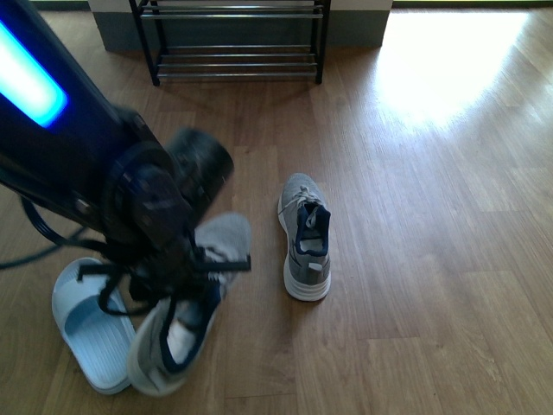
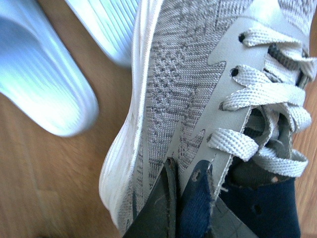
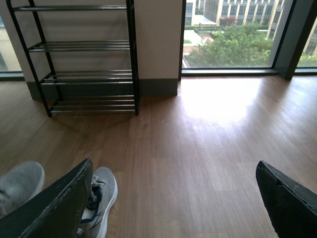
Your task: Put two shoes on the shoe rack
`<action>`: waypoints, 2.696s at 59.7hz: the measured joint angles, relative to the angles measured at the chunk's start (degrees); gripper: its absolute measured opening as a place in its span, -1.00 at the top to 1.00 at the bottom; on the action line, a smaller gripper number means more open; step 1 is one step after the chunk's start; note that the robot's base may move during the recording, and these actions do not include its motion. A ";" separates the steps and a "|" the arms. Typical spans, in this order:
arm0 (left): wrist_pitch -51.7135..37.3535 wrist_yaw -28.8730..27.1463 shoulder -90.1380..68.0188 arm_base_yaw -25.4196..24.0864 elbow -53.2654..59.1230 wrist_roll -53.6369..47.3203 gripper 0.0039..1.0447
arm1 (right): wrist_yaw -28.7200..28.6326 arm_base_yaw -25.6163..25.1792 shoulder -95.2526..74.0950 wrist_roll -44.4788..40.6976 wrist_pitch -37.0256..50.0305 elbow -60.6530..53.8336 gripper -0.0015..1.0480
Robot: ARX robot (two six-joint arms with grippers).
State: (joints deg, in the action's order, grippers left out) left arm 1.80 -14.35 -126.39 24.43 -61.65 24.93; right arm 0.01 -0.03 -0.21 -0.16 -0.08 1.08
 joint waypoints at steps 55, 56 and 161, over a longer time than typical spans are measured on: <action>17.25 -25.20 94.14 -13.55 42.36 -20.35 0.98 | 0.02 0.00 0.04 -0.02 0.00 0.00 -0.82; 17.25 -25.07 94.14 -13.57 42.36 -20.37 0.98 | 0.00 0.00 0.02 -0.02 0.00 0.00 -0.82; 17.25 -24.28 94.14 -13.55 42.40 -20.41 0.98 | -5.99 -10.14 -122.25 -15.69 32.68 27.04 -0.82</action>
State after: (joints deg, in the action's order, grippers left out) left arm 19.05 -38.63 -32.25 10.87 -19.25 4.51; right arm -5.98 -10.17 -122.45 -15.86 32.60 28.12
